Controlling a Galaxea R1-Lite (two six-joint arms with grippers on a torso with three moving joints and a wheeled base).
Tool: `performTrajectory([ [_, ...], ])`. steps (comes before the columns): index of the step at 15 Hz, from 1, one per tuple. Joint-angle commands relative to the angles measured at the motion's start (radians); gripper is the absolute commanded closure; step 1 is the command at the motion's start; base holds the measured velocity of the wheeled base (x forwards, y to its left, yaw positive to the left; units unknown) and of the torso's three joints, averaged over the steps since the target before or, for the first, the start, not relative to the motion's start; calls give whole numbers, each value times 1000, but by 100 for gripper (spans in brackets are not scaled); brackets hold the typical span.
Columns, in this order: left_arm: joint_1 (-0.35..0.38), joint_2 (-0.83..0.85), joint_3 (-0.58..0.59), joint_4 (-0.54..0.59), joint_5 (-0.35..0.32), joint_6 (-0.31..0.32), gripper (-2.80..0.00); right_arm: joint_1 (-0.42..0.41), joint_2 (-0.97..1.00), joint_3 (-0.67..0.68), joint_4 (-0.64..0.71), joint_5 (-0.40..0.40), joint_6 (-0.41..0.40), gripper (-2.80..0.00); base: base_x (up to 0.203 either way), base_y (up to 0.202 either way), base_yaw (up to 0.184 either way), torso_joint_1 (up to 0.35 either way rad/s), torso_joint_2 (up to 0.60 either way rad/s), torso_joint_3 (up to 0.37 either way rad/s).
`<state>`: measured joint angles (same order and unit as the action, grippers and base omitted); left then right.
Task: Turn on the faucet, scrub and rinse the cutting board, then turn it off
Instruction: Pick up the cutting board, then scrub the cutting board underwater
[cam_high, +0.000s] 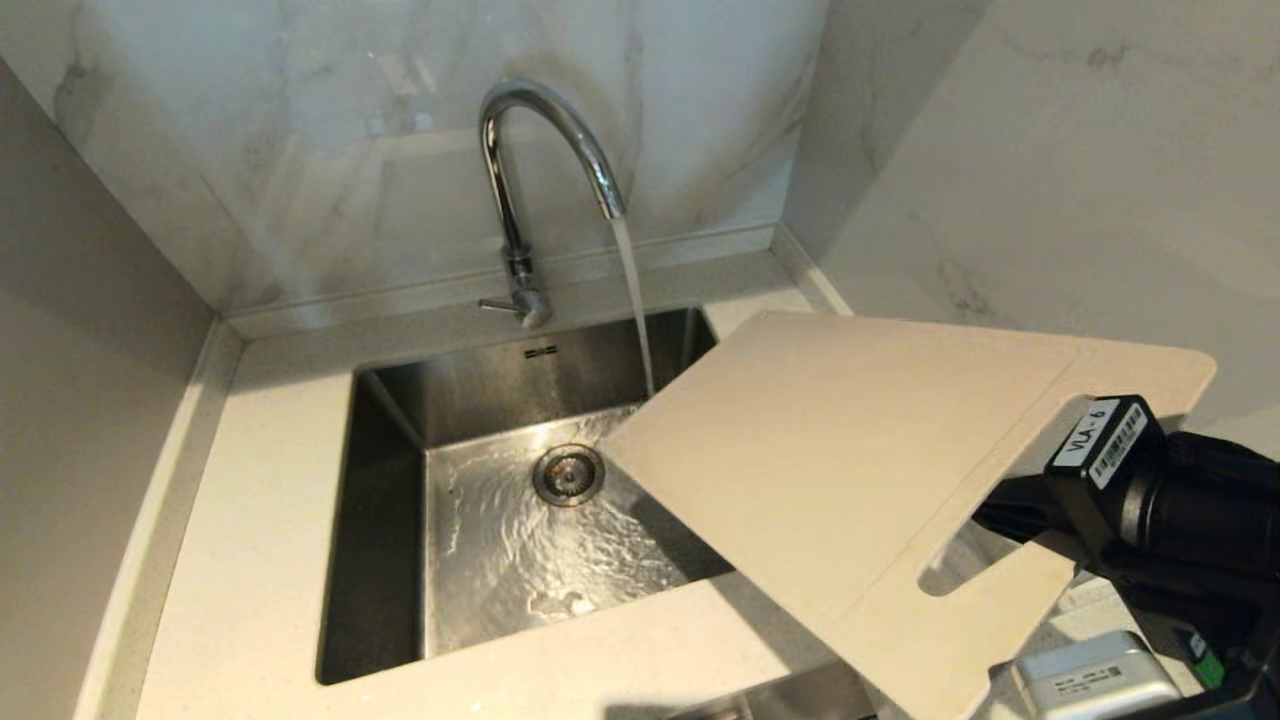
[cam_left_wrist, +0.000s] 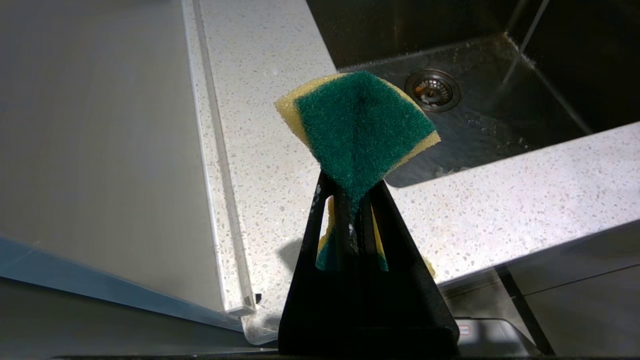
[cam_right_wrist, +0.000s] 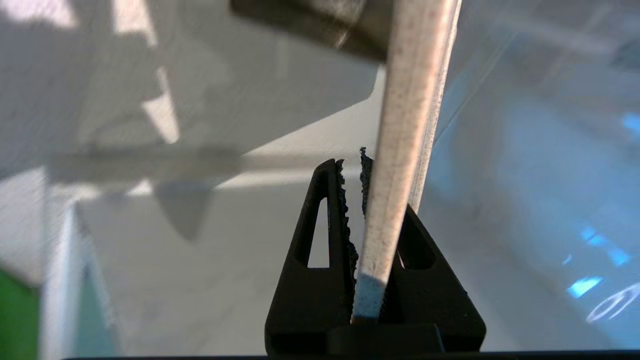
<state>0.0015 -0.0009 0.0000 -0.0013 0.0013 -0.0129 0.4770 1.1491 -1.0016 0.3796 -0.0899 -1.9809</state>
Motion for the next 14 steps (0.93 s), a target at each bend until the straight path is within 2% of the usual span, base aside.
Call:
performTrajectory([
  [1,0,1,2,0,0,-1,0,0,-3,-4,2,44,-33,0,0,0,0,0,0,0],
  [4,0,1,2,0,0,1,0,-1,2,0,26,136,-49,0,0,0,0,0,0,0],
  [10,0,1,2,0,0,-1,0,-1,54,-58,51,208,-187,0,0,0,0,0,0,0],
  [14,0,1,2,0,0,-1,0,-1,143,-114,47,300,-264,0,0,0,0,0,0,0],
])
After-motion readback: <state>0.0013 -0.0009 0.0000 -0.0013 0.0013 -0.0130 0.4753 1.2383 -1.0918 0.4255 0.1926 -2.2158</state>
